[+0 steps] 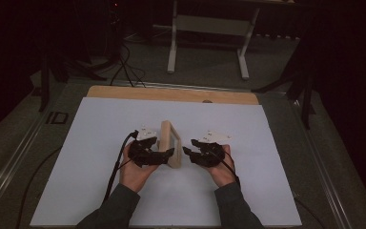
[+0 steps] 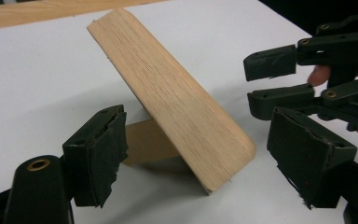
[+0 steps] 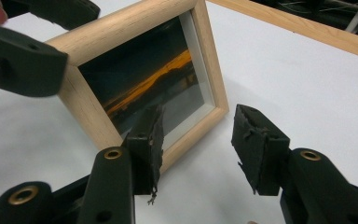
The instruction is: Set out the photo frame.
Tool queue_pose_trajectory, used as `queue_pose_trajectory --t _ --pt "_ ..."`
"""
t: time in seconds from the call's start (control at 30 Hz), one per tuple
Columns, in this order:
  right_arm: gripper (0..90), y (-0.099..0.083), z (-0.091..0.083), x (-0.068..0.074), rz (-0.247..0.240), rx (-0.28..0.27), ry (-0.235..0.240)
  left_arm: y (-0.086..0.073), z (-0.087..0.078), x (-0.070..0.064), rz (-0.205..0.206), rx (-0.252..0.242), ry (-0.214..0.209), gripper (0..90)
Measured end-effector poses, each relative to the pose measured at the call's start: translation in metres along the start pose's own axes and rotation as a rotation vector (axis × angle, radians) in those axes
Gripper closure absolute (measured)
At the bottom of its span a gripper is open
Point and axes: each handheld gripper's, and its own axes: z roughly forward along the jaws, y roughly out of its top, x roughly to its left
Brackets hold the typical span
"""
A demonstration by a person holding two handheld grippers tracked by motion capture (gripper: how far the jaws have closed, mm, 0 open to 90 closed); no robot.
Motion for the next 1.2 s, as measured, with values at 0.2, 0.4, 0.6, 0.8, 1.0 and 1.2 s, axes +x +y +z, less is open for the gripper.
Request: queue_pose_trajectory --t 0.2,0.4,0.6,0.8,1.0,1.2 --pt "52.1 0.000 -0.002 -0.001 0.004 -0.006 -0.001 0.000 0.007 -0.001 -0.012 0.020 0.015 21.5" --pt "51.6 0.001 -0.003 -0.003 0.009 -0.015 -0.006 0.001 0.013 -0.003 -0.020 0.023 0.008 26.6" --pt "50.7 0.001 -0.004 -0.004 0.016 -0.023 -0.011 0.000 0.015 -0.003 -0.024 0.036 0.014 32.2" --pt "50.2 0.003 -0.007 -0.006 0.023 -0.038 -0.017 0.000 0.016 -0.004 -0.023 0.046 0.017 39.5" --pt "49.5 0.007 -0.010 -0.007 0.026 -0.058 -0.023 0.000 0.016 -0.004 -0.030 0.048 0.018 40.4" --pt "49.3 0.011 -0.012 -0.007 0.031 -0.078 -0.024 0.001 0.015 -0.005 -0.021 0.050 0.026 42.0"
